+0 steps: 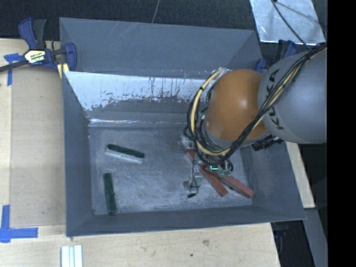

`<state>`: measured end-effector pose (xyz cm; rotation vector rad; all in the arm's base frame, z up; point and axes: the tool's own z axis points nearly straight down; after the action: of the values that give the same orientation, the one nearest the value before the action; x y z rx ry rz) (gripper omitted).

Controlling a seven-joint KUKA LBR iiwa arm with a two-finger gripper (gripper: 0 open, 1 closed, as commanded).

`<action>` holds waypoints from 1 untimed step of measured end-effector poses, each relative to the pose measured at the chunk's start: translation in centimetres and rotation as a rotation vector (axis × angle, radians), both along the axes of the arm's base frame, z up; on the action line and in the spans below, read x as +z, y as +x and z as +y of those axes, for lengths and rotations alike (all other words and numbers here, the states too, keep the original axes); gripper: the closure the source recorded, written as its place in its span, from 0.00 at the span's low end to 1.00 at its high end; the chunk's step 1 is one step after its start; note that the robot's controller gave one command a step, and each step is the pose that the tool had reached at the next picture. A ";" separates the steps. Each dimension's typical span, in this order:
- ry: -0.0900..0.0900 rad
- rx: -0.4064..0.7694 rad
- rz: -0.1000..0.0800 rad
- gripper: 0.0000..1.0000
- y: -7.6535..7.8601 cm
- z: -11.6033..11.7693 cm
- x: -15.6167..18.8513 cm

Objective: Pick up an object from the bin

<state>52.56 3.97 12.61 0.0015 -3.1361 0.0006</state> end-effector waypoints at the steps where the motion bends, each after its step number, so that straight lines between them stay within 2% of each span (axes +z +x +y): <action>1: 0.001 -0.002 -0.008 0.00 0.2 0.0 0.4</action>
Offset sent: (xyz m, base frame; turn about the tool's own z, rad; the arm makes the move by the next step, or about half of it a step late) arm 0.0681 -0.1515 -0.0561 -0.0015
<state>52.77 3.96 13.02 -0.0010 -3.1443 -0.0007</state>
